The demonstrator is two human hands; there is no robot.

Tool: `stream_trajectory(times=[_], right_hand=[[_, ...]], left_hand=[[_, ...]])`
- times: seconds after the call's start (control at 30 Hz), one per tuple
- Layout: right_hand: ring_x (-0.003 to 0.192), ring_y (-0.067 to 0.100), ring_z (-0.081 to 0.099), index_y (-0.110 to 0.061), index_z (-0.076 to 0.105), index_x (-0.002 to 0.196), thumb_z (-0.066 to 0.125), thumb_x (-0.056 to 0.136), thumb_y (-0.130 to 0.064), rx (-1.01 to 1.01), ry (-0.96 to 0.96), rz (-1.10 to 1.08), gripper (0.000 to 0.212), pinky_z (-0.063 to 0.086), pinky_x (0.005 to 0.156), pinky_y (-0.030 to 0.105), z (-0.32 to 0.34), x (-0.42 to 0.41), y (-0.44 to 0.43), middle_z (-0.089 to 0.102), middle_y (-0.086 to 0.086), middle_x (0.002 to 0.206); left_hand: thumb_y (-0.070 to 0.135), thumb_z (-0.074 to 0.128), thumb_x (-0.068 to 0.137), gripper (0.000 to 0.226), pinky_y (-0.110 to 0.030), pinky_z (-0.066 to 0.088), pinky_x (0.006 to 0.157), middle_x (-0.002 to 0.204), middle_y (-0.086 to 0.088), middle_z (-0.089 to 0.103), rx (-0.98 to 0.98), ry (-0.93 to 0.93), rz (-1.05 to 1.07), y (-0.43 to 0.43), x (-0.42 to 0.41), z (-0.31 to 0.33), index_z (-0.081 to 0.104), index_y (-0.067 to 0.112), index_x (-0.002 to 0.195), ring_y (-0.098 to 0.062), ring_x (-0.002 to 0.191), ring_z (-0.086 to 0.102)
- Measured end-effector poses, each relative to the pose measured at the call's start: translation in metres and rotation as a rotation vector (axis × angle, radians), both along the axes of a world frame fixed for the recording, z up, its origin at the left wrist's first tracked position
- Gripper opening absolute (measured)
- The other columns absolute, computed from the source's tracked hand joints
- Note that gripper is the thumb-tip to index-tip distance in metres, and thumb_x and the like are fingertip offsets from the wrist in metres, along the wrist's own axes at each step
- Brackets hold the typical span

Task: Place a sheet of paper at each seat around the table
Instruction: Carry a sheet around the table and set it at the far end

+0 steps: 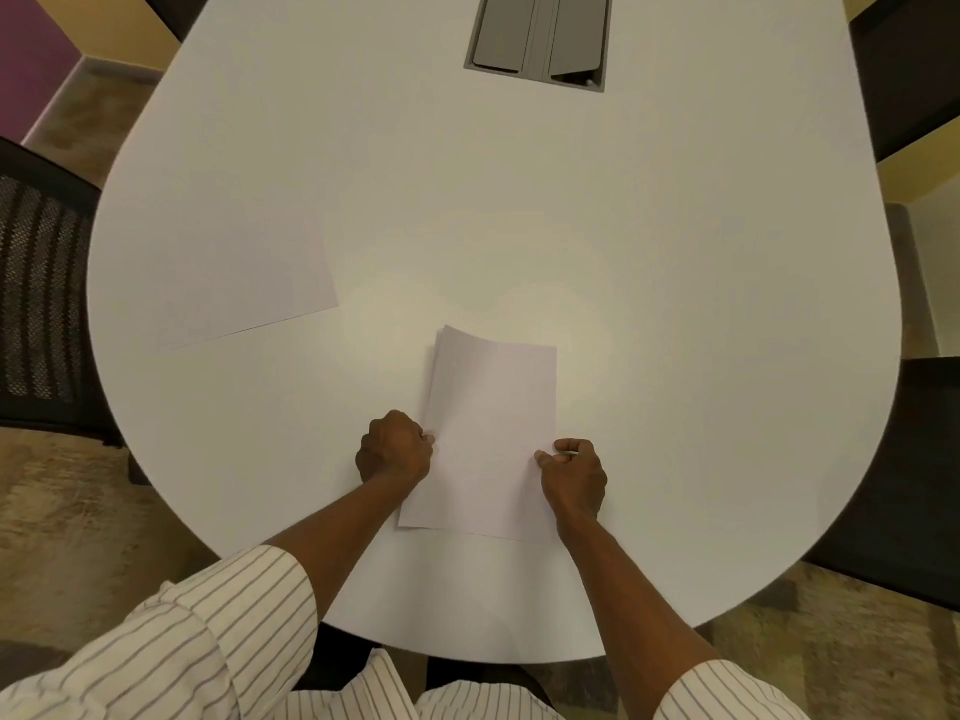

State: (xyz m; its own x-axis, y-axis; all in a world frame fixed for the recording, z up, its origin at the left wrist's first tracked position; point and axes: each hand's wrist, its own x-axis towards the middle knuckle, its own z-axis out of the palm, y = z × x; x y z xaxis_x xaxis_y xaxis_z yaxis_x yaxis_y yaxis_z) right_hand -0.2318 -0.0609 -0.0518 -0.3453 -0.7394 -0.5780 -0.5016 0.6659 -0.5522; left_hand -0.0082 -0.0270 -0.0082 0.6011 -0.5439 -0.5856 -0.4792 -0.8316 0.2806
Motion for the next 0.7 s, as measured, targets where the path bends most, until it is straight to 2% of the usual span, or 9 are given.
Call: stream_trajectory(times=[0.17, 0.3, 0.37, 0.43, 0.57, 0.7], right_hand=[[0.112, 0.029, 0.07, -0.021, 0.067, 0.117, 0.081, 0.091, -0.026, -0.01, -0.007, 0.001, 0.03, 0.056, 0.1, 0.043, 0.001, 0.0, 0.003, 0.075, 0.005, 0.116], [0.111, 0.028, 0.07, -0.021, 0.068, 0.116, 0.082, 0.091, -0.027, -0.02, -0.03, -0.009, 0.029, 0.056, 0.099, 0.042, 0.002, -0.001, 0.007, 0.075, 0.004, 0.114], [0.111, 0.028, 0.069, -0.021, 0.068, 0.117, 0.082, 0.092, -0.03, -0.028, -0.041, -0.02, 0.03, 0.055, 0.098, 0.041, 0.004, -0.003, 0.009, 0.075, 0.004, 0.112], [0.111, 0.028, 0.07, -0.021, 0.067, 0.118, 0.082, 0.092, -0.035, -0.045, -0.056, -0.031, 0.033, 0.056, 0.099, 0.044, 0.007, -0.006, 0.011, 0.074, 0.003, 0.109], [0.106, 0.023, 0.07, -0.02, 0.067, 0.125, 0.083, 0.09, -0.047, -0.093, -0.121, -0.037, 0.046, 0.056, 0.097, 0.042, 0.015, -0.012, 0.014, 0.074, -0.001, 0.109], [0.102, 0.017, 0.069, -0.025, 0.068, 0.124, 0.085, 0.089, -0.049, -0.117, -0.234, -0.042, 0.045, 0.055, 0.095, 0.037, 0.023, -0.014, 0.014, 0.075, -0.004, 0.107]], left_hand=[[0.032, 0.07, 0.102, 0.019, -0.031, 0.042, 0.077, 0.114, -0.008, 0.08, -0.055, -0.126, -0.018, 0.006, -0.01, 0.001, 0.084, 0.021, 0.11, -0.034, 0.106, 0.076], [0.024, 0.074, 0.101, 0.016, -0.031, 0.049, 0.076, 0.111, -0.007, 0.083, -0.146, -0.1, -0.015, 0.01, -0.013, 0.005, 0.087, 0.022, 0.11, -0.032, 0.103, 0.078], [0.022, 0.075, 0.1, 0.019, -0.035, 0.058, 0.084, 0.114, -0.006, 0.083, -0.207, -0.044, -0.002, 0.012, -0.012, 0.009, 0.086, 0.023, 0.116, -0.032, 0.106, 0.077], [0.021, 0.076, 0.099, 0.019, -0.036, 0.06, 0.088, 0.112, -0.005, 0.083, -0.263, 0.037, 0.014, 0.016, -0.01, 0.014, 0.085, 0.021, 0.117, -0.031, 0.106, 0.077], [0.017, 0.082, 0.096, 0.007, -0.037, 0.062, 0.087, 0.096, -0.003, 0.082, -0.357, 0.229, 0.108, 0.029, 0.001, 0.02, 0.083, 0.014, 0.102, -0.028, 0.096, 0.076], [0.011, 0.083, 0.094, 0.009, -0.028, 0.057, 0.078, 0.092, 0.002, 0.081, -0.415, 0.408, 0.199, 0.045, 0.012, 0.026, 0.081, 0.02, 0.093, -0.018, 0.088, 0.077]])
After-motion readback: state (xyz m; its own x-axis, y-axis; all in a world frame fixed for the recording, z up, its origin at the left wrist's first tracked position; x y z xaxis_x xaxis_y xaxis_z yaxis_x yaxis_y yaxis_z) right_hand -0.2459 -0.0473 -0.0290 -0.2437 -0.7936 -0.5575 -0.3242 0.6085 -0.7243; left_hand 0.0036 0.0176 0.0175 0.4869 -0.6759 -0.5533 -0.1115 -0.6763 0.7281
